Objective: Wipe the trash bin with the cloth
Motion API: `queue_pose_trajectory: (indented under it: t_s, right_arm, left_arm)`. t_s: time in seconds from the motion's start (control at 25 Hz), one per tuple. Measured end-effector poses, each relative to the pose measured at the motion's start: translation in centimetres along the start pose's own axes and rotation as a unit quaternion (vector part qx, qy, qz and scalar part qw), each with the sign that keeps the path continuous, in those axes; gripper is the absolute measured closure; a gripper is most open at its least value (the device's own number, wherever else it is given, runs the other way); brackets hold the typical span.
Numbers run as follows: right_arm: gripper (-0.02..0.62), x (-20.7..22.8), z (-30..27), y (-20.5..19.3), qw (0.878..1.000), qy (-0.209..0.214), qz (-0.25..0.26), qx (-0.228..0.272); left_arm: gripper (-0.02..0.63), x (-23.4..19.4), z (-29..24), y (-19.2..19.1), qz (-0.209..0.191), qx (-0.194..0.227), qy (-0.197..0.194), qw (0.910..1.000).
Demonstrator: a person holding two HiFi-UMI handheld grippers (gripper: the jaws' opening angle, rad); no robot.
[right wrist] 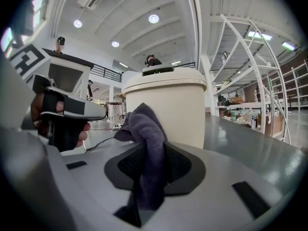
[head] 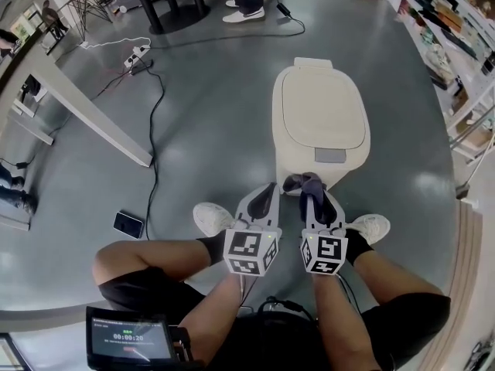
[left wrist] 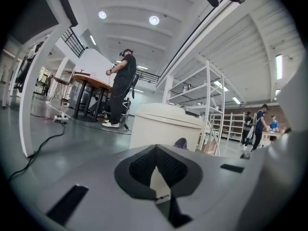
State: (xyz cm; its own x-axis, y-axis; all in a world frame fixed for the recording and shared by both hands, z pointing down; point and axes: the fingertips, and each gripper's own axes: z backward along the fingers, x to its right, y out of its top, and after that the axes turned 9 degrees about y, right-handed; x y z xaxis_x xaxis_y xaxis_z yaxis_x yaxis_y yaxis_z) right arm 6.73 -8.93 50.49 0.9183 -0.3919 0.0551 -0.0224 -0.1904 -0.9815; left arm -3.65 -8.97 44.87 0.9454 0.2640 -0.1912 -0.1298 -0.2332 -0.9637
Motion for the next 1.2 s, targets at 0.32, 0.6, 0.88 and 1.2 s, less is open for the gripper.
queue_pose_trajectory:
  t_s: [0.32, 0.6, 0.88, 1.2]
  right_arm:
    - [0.505, 2.9, 1.1, 0.1, 1.0, -0.029, -0.008, -0.001]
    - [0.505, 5.4, 1.7, -0.6, 0.998, -0.057, -0.026, 0.001]
    - [0.505, 8.0, 2.8, -0.9, 0.995, -0.088, -0.037, 0.002]
    - [0.505, 5.0, 3.5, -1.6, 0.998, -0.06, 0.004, -0.01]
  left_arm:
    - [0.609, 4.8, -0.5, -0.7, -0.036, -0.003, -0.044, 0.9984]
    - [0.609, 6.2, -1.0, -1.7, -0.025, -0.011, -0.061, 0.9978]
    - [0.609, 6.5, -1.3, -2.9, -0.036, -0.02, -0.063, 0.9971]
    - [0.609, 2.2, -1.7, -2.1, -0.007, -0.018, -0.014, 0.9997]
